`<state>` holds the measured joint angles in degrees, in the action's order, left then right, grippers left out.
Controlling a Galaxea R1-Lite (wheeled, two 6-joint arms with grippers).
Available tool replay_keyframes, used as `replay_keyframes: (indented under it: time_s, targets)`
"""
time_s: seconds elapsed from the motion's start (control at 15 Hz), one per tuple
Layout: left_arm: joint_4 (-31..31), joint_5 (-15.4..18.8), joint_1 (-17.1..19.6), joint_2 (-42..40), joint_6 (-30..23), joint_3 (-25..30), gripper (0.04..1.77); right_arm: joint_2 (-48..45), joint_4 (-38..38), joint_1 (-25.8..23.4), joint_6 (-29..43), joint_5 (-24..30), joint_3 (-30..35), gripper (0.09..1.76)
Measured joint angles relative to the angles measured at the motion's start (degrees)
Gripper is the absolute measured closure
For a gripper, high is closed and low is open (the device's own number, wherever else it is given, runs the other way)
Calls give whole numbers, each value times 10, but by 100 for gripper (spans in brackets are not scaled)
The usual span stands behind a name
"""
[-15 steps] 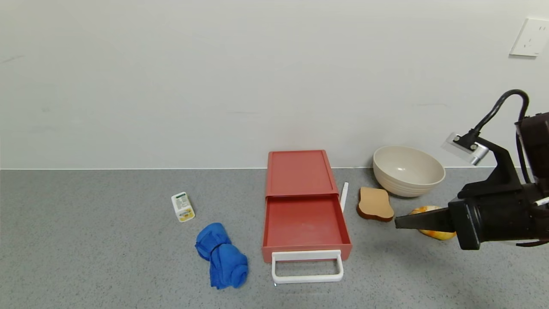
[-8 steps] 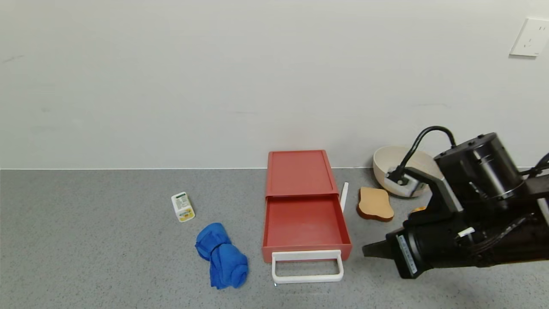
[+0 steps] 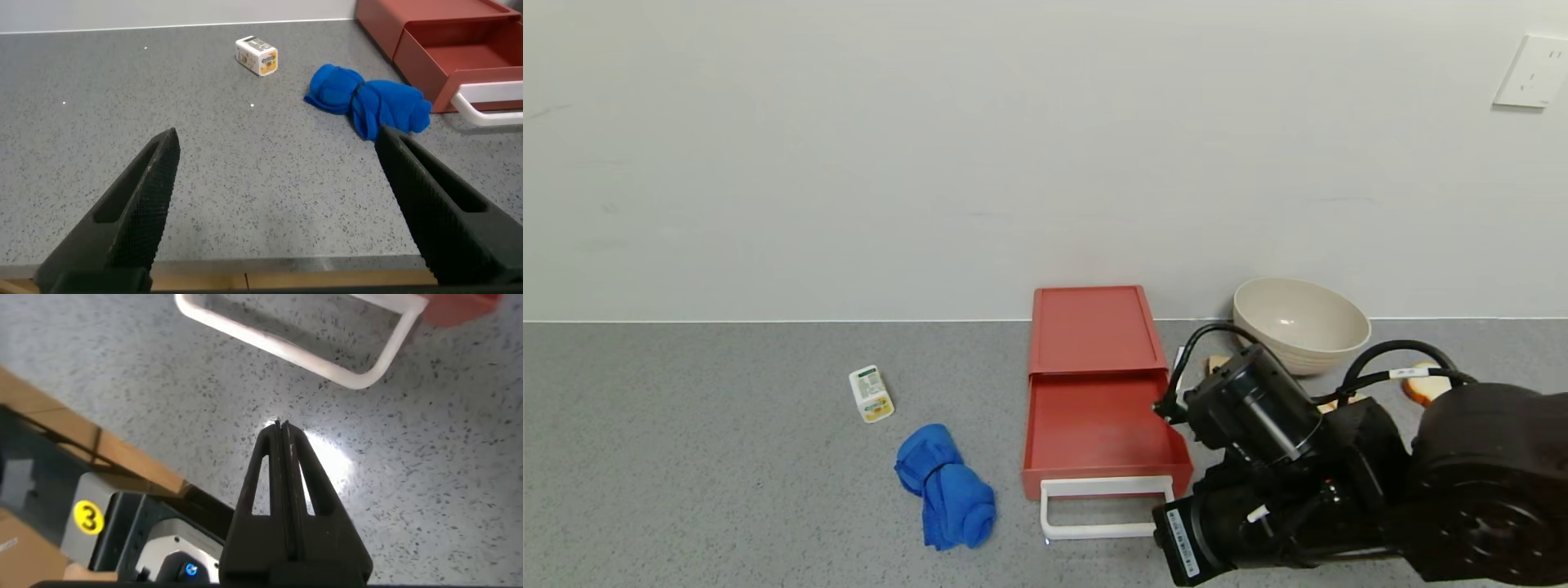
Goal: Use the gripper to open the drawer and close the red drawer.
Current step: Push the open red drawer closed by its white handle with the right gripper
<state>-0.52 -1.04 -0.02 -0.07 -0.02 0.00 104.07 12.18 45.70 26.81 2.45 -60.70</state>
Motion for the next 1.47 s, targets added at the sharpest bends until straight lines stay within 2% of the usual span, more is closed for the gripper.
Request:
replay_keyframes:
  time_s: [0.2,0.47,0.73,1.07,1.47]
  targets:
    - [0,0,0,0,0,0,9,31,-7,36,12,-57,-3,173]
    - [1,-2,0,0,-1,0,9,72,-73,90,56,-126,-1,173]
    - [1,-1,0,0,0,0,9,103,-105,109,78,-182,4,173]
    - [0,-1,0,0,0,0,9,126,-167,117,79,-196,23,173]
    - [0,-1,0,0,0,0,9,142,-170,115,78,-214,26,173]
